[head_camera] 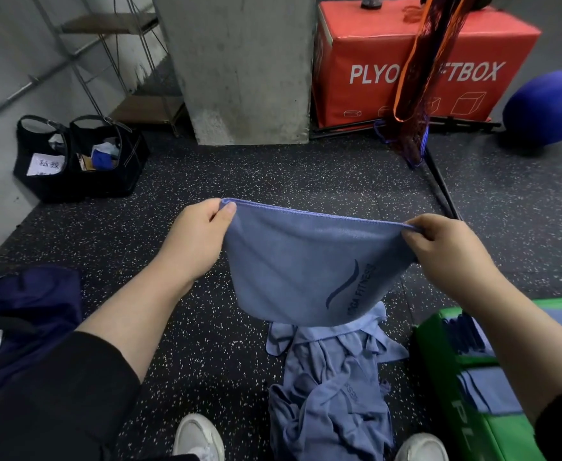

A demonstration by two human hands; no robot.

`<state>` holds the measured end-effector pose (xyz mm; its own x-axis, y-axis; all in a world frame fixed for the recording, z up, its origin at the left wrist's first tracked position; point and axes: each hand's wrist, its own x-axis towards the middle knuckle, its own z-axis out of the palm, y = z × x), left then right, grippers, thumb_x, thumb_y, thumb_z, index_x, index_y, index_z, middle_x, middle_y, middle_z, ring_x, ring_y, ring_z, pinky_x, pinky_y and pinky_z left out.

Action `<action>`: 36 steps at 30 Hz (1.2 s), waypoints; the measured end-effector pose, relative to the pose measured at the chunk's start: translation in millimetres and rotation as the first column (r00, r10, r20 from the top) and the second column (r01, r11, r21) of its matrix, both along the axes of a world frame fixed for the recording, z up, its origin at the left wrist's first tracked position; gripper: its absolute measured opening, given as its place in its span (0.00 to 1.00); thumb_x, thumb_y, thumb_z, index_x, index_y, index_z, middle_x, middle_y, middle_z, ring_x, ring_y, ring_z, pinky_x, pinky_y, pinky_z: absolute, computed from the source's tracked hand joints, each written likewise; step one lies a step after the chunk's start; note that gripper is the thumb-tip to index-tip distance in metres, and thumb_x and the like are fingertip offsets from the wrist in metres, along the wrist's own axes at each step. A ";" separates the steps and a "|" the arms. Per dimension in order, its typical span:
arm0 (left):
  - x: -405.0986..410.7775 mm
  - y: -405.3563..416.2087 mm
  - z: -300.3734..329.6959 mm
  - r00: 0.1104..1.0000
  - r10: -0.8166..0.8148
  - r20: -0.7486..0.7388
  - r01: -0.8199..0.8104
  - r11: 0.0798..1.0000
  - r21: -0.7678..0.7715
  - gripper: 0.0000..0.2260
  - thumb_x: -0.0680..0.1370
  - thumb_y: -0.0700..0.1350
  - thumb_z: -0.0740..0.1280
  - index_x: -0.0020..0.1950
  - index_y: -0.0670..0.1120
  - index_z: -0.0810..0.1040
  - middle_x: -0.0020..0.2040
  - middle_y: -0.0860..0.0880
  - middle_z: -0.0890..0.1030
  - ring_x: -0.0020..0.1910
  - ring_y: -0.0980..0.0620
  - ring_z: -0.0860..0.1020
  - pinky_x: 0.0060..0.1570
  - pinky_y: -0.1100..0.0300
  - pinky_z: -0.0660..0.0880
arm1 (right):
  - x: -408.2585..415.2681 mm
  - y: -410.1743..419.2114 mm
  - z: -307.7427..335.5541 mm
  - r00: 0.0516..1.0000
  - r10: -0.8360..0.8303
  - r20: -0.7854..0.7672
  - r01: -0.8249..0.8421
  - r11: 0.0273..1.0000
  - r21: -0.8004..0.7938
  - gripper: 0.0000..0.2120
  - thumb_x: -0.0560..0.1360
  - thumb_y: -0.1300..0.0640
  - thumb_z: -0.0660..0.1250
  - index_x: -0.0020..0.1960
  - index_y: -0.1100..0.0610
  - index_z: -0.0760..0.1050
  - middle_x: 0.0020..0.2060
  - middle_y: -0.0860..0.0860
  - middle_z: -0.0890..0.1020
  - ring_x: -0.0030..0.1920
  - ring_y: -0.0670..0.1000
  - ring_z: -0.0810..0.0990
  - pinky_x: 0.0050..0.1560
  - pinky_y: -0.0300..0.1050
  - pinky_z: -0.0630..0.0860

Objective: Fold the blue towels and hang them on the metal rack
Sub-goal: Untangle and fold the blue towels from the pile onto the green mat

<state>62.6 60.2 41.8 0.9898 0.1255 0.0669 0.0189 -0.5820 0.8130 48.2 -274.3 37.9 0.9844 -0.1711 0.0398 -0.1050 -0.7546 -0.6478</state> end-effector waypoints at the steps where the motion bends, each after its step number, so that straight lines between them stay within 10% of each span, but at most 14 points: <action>1: 0.3 -2.2 1.6 1.000 -0.015 0.023 0.015 0.999 -0.028 0.19 0.82 0.53 0.61 0.45 0.38 0.78 0.39 0.38 0.79 0.37 0.52 0.71 0.39 0.49 0.70 | 0.6 -0.9 -0.5 1.000 0.000 -0.013 0.000 1.000 -0.010 0.07 0.81 0.56 0.64 0.47 0.53 0.80 0.32 0.51 0.80 0.28 0.51 0.74 0.32 0.43 0.68; 7: -5.8 -26.9 15.0 0.988 -0.106 0.113 0.133 0.955 -0.265 0.05 0.80 0.41 0.70 0.46 0.46 0.83 0.42 0.51 0.87 0.41 0.59 0.80 0.47 0.64 0.76 | 1.6 4.4 -1.4 0.977 0.020 -0.213 -0.059 0.983 -0.176 0.10 0.77 0.56 0.67 0.58 0.53 0.81 0.44 0.52 0.84 0.41 0.55 0.81 0.42 0.45 0.73; 12: -12.5 -59.4 15.8 0.929 -0.361 0.083 0.365 0.931 -0.029 0.06 0.83 0.43 0.67 0.49 0.46 0.83 0.34 0.57 0.78 0.33 0.63 0.71 0.37 0.67 0.67 | -10.4 45.6 17.2 0.931 0.351 -0.099 -0.350 0.936 0.029 0.34 0.70 0.42 0.76 0.74 0.45 0.70 0.70 0.43 0.75 0.65 0.48 0.77 0.67 0.45 0.72; 19: -18.2 -75.6 20.5 0.924 -0.376 0.077 0.383 0.908 -0.167 0.01 0.80 0.43 0.71 0.50 0.48 0.80 0.36 0.48 0.83 0.34 0.48 0.79 0.41 0.52 0.77 | -9.0 84.4 19.9 0.892 0.449 0.053 -0.449 0.864 0.230 0.09 0.76 0.53 0.73 0.43 0.57 0.77 0.31 0.49 0.75 0.32 0.45 0.69 0.35 0.46 0.69; 30: -24.9 -42.4 7.0 0.858 -0.464 -0.220 0.438 0.885 -0.160 0.14 0.76 0.49 0.74 0.43 0.38 0.78 0.38 0.37 0.78 0.37 0.54 0.72 0.38 0.57 0.65 | -6.6 69.7 29.0 0.930 0.363 0.055 -0.366 0.904 0.221 0.08 0.80 0.53 0.64 0.45 0.55 0.78 0.39 0.58 0.82 0.36 0.48 0.74 0.41 0.52 0.75; 36: -23.9 -28.2 -10.8 0.860 -0.306 -0.408 0.402 0.900 0.172 0.14 0.79 0.48 0.71 0.39 0.42 0.74 0.31 0.49 0.69 0.29 0.51 0.64 0.31 0.56 0.58 | -6.1 58.4 26.0 0.975 0.196 0.106 -0.216 0.949 0.229 0.08 0.81 0.54 0.63 0.44 0.51 0.76 0.35 0.49 0.81 0.37 0.49 0.76 0.41 0.51 0.73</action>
<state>38.7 32.0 31.0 0.9230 -0.2110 -0.3219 0.0379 -0.7825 0.6215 42.1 -215.9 64.0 0.9943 0.0204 0.1042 0.0968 -0.5775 -0.8106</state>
